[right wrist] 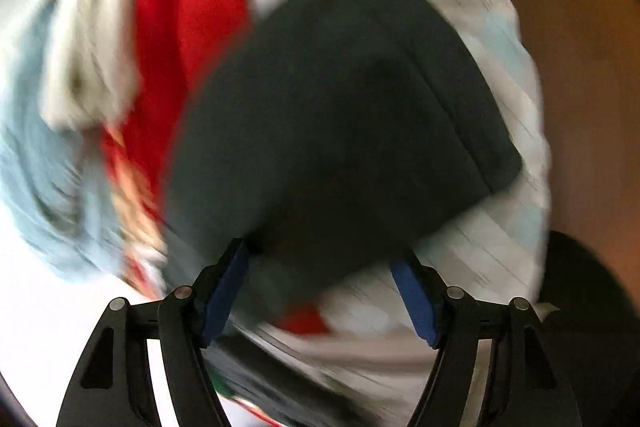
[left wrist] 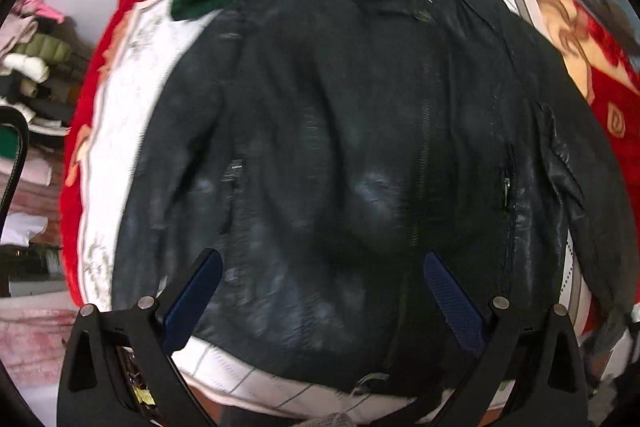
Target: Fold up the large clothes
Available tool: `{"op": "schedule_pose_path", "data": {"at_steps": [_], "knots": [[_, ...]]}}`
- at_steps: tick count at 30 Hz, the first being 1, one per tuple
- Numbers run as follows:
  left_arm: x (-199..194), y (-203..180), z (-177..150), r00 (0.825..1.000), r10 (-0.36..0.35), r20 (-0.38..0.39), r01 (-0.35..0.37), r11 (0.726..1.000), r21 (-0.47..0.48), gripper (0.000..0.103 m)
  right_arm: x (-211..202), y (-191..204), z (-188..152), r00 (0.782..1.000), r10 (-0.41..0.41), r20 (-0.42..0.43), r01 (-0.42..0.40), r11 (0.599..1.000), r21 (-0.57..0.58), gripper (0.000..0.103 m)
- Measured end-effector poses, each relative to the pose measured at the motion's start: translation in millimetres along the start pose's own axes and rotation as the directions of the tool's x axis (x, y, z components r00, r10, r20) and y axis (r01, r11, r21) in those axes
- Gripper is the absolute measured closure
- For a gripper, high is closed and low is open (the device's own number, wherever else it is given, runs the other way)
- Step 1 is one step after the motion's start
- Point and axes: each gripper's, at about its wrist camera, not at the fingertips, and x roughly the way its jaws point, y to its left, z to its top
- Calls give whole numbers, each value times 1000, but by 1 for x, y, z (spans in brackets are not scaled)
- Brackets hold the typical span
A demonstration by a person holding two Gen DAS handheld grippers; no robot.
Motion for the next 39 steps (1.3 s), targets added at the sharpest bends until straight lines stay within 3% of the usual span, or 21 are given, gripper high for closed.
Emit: {"op": "schedule_pose_path", "data": {"at_steps": [1,3,5,7,9,11,12,13,16,21,26,30,33,37,39], "knots": [[4,-8,5,1000,-2,-4,2,1000,11,0,-5,5,2,998,34,48,-34,999,-6,48],[11,-20,9,1000,-21,0,21,999,34,0,-20,19,5,985,103,141,-100,995,-28,56],[14,-31,14,999,-30,13,30,998,47,0,-26,34,7,974,146,174,-134,987,-84,56],[17,-38,17,999,-40,18,39,998,51,0,-17,35,14,976,113,184,-91,988,-123,53],[21,-47,21,999,-50,20,48,997,59,0,6,25,28,981,97,168,-81,992,-96,47],[24,-53,23,998,-52,20,51,996,71,0,14,17,32,973,140,181,-132,990,-57,47],[25,-55,26,998,-53,25,51,996,76,0,12,16,30,969,154,194,-147,988,-52,52],[24,-57,27,998,-54,34,51,995,84,0,9,21,29,961,155,229,-144,987,-64,70],[20,-64,35,997,-50,60,43,994,102,0,-11,43,20,944,127,304,-95,989,-118,92],[6,-61,43,994,-67,84,59,993,100,0,-61,73,-3,922,104,372,-17,974,-228,97],[4,-35,52,994,-74,86,69,996,54,0,-81,131,-42,916,176,360,-27,923,-383,98],[14,7,59,996,-49,72,51,998,-24,0,-71,192,-91,928,226,296,-29,837,-547,98],[21,49,61,998,-19,65,25,994,-105,0,-45,242,-144,947,231,223,-19,733,-680,98],[30,113,56,998,32,55,-19,976,-219,0,10,295,-240,979,172,106,-7,550,-835,98],[37,146,49,997,62,38,-49,961,-273,0,55,309,-309,995,99,34,-10,412,-911,98]]}}
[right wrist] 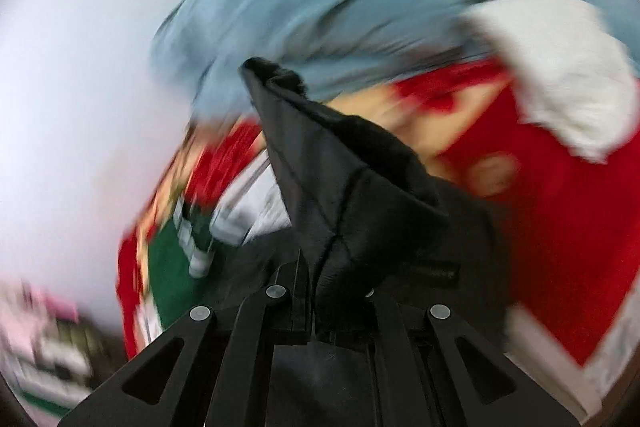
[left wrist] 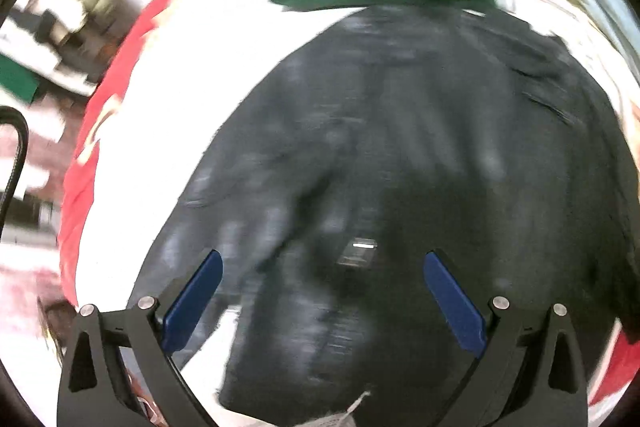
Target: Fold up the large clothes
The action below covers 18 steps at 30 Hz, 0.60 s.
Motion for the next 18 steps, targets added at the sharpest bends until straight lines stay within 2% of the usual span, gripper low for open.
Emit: {"op": "schedule_pose_path", "data": {"at_steps": [2,4,6,7,8,9,10,11,12,14,15,16,18], "knots": [[11,37,-2,1000,26,-15,-27,998,-59,0,38,53,-30,996,3,-86,-15,991,-135,98],[22,66,-5,998,53,-31,-56,993,-108,0,76,102,-72,986,-21,-164,-27,959,-283,98],[32,94,-12,996,76,-54,-83,985,-149,0,124,153,-130,969,-76,-235,-40,891,-452,98],[37,109,-17,994,86,-70,-97,980,-174,0,137,164,-148,961,-105,-254,-39,863,-504,98],[43,128,-25,991,94,-92,-111,972,-209,0,158,182,-179,951,-147,-273,-40,814,-579,98],[47,143,-32,989,98,-108,-121,965,-233,0,171,188,-200,939,-174,-298,-51,785,-618,98],[51,157,-40,987,102,-125,-131,958,-256,0,191,192,-230,911,-245,-333,-54,727,-684,98],[53,169,-47,985,102,-139,-137,952,-275,0,200,194,-246,902,-277,-332,-49,696,-716,97],[56,183,-57,983,97,-157,-141,944,-298,0,205,193,-258,898,-294,-327,-50,670,-740,90],[62,207,-77,978,77,-192,-140,929,-341,0,212,199,-280,883,-337,-326,-55,616,-786,84],[64,216,-87,976,56,-209,-131,921,-366,0,209,199,-280,874,-307,-377,-102,642,-760,76],[66,225,-98,973,20,-229,-112,910,-399,0,206,197,-277,865,-269,-423,-145,673,-725,56],[72,242,-119,962,-87,-260,-53,871,-488,0,186,188,-264,820,-138,-556,-264,771,-579,37]]}}
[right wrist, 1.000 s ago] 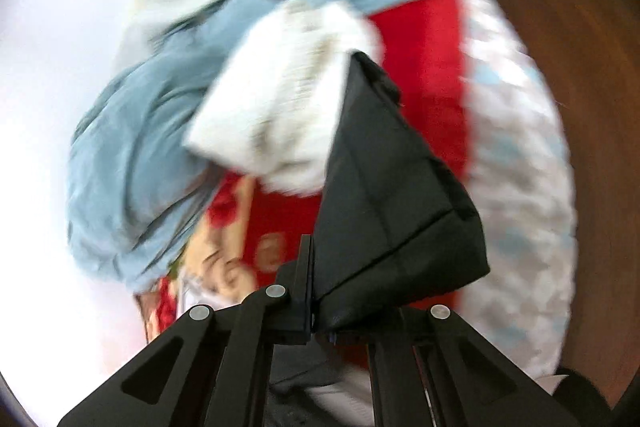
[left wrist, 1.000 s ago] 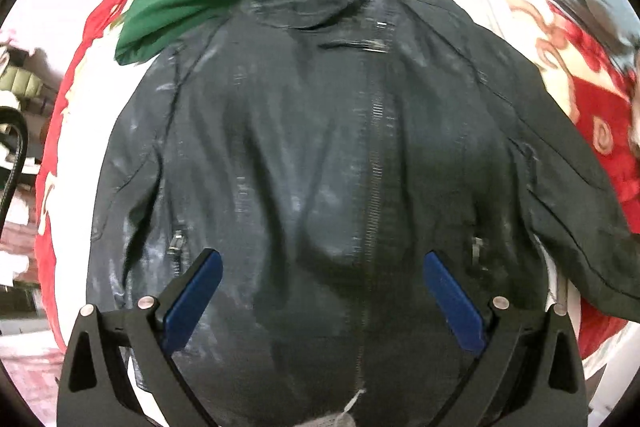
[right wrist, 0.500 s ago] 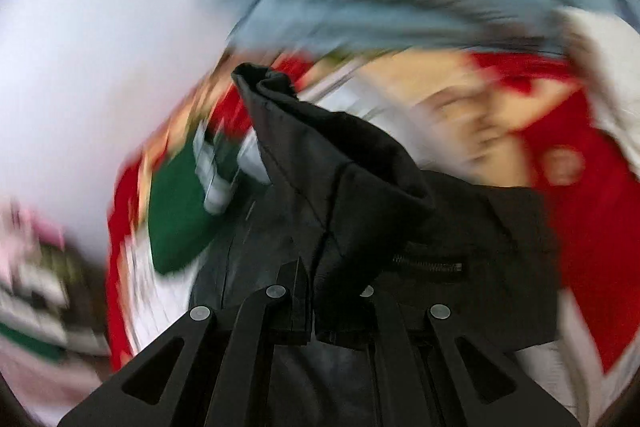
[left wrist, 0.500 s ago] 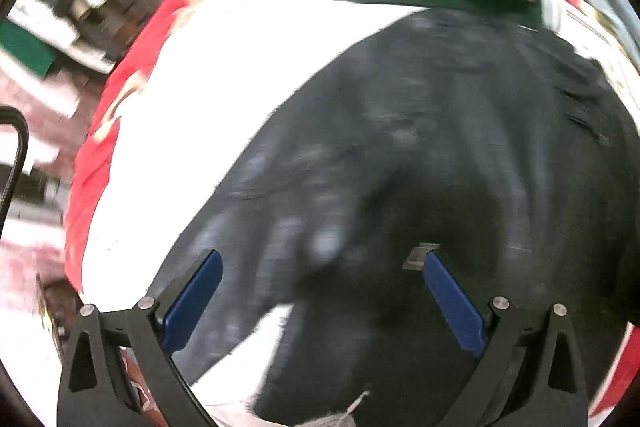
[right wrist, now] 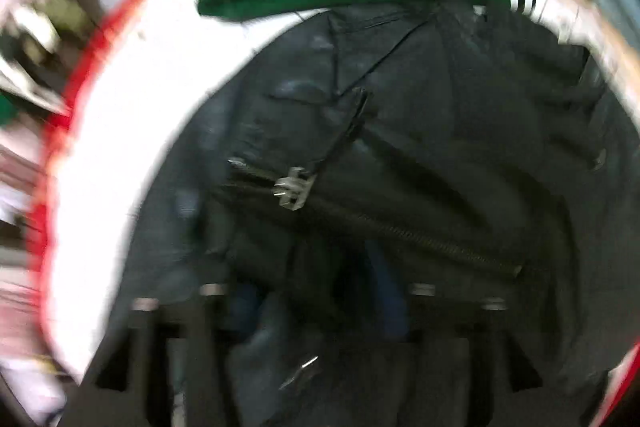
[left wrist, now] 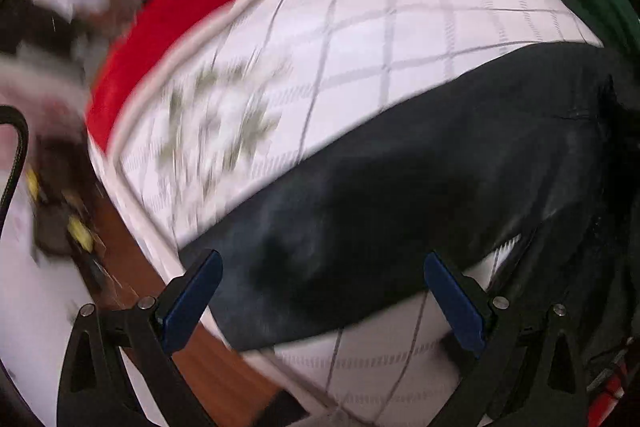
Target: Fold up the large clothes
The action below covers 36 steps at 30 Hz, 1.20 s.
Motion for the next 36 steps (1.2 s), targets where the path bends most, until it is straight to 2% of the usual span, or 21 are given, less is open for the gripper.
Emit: {"op": "schedule_pose_path", "data": {"at_steps": [3,5,8,10,12,13,15,17,18,20,23,24,26,27,28,30,32,33,34,35,36], "knots": [[20,39,-18,980,-161,-113,141,975,-171,0,-28,-9,-13,1000,30,8,-30,999,28,36],[40,64,-30,949,-280,-146,222,921,-320,1,-38,-18,-33,1000,10,-15,-9,998,60,36],[72,87,-45,888,-438,-138,317,802,-507,1,-37,-37,-49,997,19,-75,-8,990,142,36],[91,97,-47,857,-504,-105,355,726,-588,1,-29,-48,-53,994,20,-107,-1,984,177,36],[105,107,-44,855,-514,-69,359,683,-636,4,-23,-55,-65,991,8,-134,19,980,200,36],[110,114,-42,866,-498,-52,345,669,-658,11,-19,-58,-62,991,9,-137,19,979,205,36],[109,130,-36,900,-436,-11,314,664,-678,23,-18,-61,-65,990,14,-140,17,976,215,36],[102,144,-23,935,-352,34,288,701,-652,53,-15,-53,-68,991,5,-134,23,978,208,36],[97,151,-15,950,-309,50,271,729,-628,59,-15,-49,-69,992,3,-128,23,979,203,36],[89,163,0,959,-263,104,273,767,-581,80,-14,-38,-58,993,3,-118,20,980,196,36],[80,179,28,951,-244,190,308,799,-517,89,-20,-24,-47,994,18,-104,3,981,192,36],[78,186,41,941,-246,232,333,801,-498,89,-29,-32,-42,994,22,-104,-1,981,194,36],[70,183,61,915,-273,298,392,779,-490,89,-29,-28,-43,994,38,-104,-17,981,195,36],[75,191,74,885,-324,335,456,746,-485,89,-30,-28,-45,993,42,-106,-20,981,195,36],[63,158,63,872,-353,339,483,730,-483,86,-31,-28,-45,993,45,-107,-23,980,196,36],[84,164,63,844,-437,311,536,671,-512,81,-31,-26,-47,992,54,-114,-31,980,196,36],[110,155,55,790,-544,283,598,580,-554,70,-29,-24,-49,990,59,-125,-33,979,204,36],[115,153,45,759,-582,291,627,533,-568,70,-28,-24,-50,989,61,-131,-33,978,207,36],[127,158,40,708,-620,338,675,452,-583,66,-27,-24,-51,989,62,-136,-32,977,209,36],[132,161,40,671,-636,382,706,393,-589,58,-26,-24,-52,988,61,-140,-30,977,209,36],[135,163,41,647,-643,409,726,356,-589,54,-25,-24,-52,988,57,-145,-26,978,209,36]]}}
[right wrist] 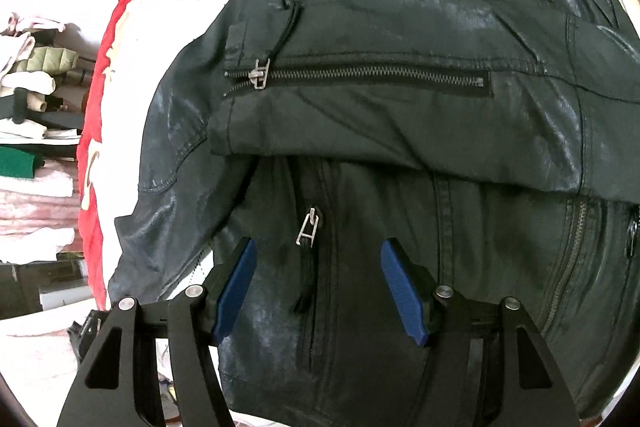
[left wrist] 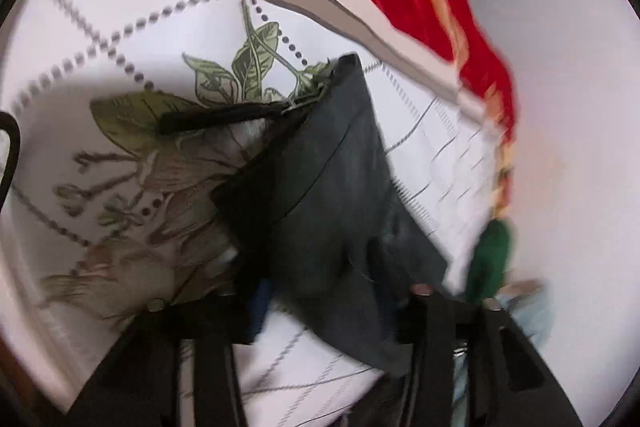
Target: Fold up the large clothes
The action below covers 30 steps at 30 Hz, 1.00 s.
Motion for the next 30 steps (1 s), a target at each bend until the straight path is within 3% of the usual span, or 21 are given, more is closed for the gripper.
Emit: {"op": "schedule_pose_path", "data": {"at_steps": [3,7,8,9,13,18,22,24,27,30], "knots": [[10,-13,8,1000,8,27,-8,1000,26,43,4,-1,0,1000,-4,-10,4,1000,7,36],[25,-54,13,984,147,105,-162,974,157,47,10,-2,3,1000,-9,-16,10,1000,26,36],[26,-64,14,977,165,134,-190,961,200,79,9,-2,5,1000,-13,-12,13,999,30,36],[24,-68,8,970,193,148,-224,947,230,93,9,-1,6,1000,-13,-9,14,999,32,36],[10,-89,23,940,231,250,-300,909,290,97,5,1,13,1000,-23,8,22,999,49,36],[-20,-112,39,917,212,339,-322,893,314,98,4,10,22,1000,-21,21,20,998,53,36],[-48,-129,58,908,188,373,-323,883,340,98,3,21,29,999,-13,30,12,998,59,36],[-50,-151,55,905,183,385,-343,850,400,98,1,28,32,999,-17,40,15,998,62,36],[-53,-190,28,909,159,386,-359,769,528,98,-3,33,35,998,-51,43,48,997,65,36],[-50,-229,-20,928,125,350,-337,677,654,98,-13,30,38,997,-61,52,57,995,79,36]]}}
